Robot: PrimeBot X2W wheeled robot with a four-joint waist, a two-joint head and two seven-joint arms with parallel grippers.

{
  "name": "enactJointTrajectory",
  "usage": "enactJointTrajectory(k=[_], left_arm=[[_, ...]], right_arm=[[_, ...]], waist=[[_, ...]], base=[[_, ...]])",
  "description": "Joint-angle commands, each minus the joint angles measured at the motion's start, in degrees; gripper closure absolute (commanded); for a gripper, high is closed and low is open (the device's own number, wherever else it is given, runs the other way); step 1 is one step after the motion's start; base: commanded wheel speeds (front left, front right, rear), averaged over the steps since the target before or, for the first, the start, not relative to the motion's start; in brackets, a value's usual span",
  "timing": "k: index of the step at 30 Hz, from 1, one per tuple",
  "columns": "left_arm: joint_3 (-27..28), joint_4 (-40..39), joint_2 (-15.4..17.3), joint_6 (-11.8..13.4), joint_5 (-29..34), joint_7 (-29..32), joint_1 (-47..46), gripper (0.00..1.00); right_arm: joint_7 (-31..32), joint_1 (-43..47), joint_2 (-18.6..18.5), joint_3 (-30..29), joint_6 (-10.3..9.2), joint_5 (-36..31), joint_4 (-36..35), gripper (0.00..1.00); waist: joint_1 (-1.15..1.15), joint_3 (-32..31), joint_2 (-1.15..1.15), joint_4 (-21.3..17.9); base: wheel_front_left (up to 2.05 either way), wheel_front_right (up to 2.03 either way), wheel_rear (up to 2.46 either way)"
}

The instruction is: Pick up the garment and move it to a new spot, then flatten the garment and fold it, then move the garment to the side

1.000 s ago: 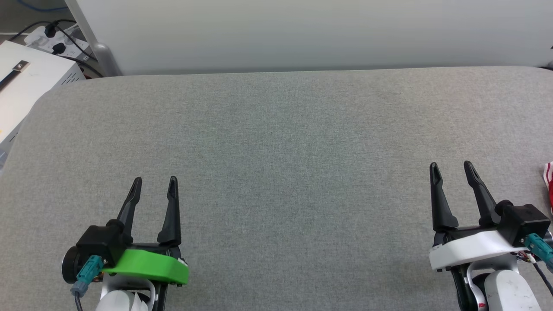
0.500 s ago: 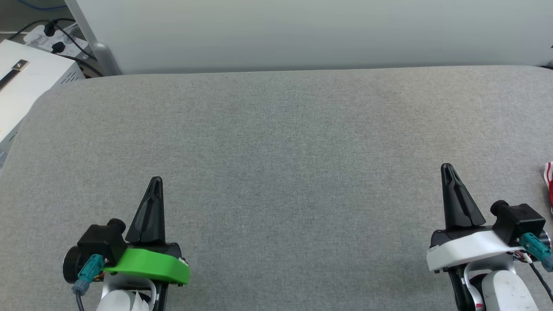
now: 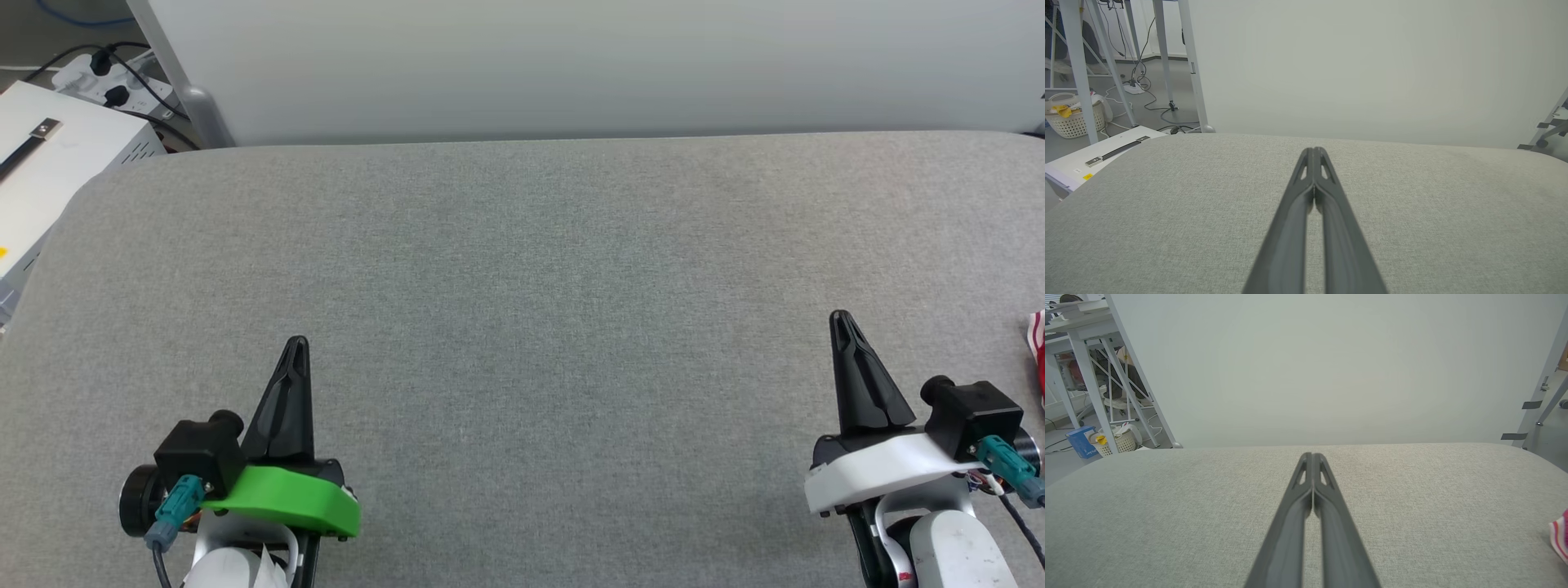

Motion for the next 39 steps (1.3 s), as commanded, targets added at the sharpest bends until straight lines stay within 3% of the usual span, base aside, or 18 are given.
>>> enactJointTrajectory(k=[1,39], left_arm=[[0.13,-0.27,-0.29,0.30,0.80,0.30,0.37,1.00],[0.35,-1.21,-1.28,2.49,5.03,4.66,1.01,1.00]], right_arm=[[0.32,0.82,-0.04,-0.01,-0.01,-0.50,-0.38,1.00],[4.70,2.25,-0.04,-0.04,-0.03,-3.76,-1.86,1.00]], waist=[[0.00,-0.07,0.12,0.03],[0.00,-1.75,0.32,0.62]], base=[[0.00,0.00,0.00],[0.00,0.00,0.00]])
